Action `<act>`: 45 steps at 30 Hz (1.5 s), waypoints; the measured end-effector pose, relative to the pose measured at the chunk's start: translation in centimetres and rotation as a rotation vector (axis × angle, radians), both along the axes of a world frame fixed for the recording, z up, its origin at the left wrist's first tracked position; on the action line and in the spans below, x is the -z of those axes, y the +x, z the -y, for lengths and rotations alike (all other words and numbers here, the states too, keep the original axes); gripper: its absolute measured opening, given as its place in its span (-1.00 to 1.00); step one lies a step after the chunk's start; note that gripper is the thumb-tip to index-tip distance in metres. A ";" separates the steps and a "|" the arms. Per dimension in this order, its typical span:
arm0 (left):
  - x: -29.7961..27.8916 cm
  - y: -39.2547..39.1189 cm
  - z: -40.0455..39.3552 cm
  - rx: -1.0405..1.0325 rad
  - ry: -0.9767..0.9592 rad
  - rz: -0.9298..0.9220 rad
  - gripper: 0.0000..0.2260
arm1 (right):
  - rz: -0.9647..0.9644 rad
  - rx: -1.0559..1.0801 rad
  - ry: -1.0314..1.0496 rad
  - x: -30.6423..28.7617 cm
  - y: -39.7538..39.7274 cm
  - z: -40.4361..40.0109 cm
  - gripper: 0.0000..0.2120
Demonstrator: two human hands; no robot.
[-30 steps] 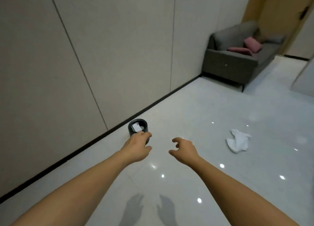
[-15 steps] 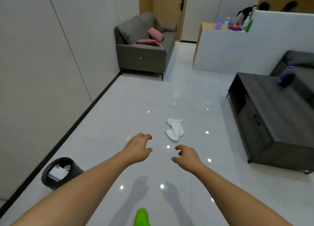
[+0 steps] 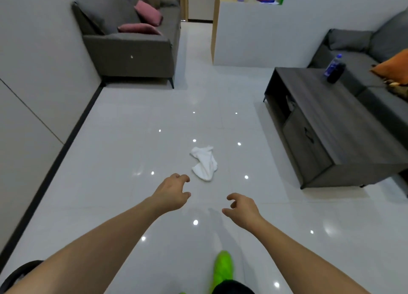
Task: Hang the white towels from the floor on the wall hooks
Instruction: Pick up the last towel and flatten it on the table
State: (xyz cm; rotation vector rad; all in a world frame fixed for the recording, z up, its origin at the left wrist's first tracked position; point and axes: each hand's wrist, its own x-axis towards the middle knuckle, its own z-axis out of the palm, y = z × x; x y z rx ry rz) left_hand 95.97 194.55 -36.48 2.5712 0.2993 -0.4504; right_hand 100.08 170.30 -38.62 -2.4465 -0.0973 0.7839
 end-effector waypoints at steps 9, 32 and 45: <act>5.2 17.5 -2.9 0.015 0.015 -0.090 -0.57 | -0.083 0.078 0.030 7.1 16.9 -2.3 -0.53; 28.3 45.0 -10.8 -0.203 -0.134 -0.419 -0.60 | -0.448 0.291 -0.070 30.4 41.3 -12.2 -0.63; 60.4 51.1 -17.4 -0.103 -0.115 -0.664 -0.63 | -0.612 0.464 -0.005 60.4 42.7 -22.9 -0.65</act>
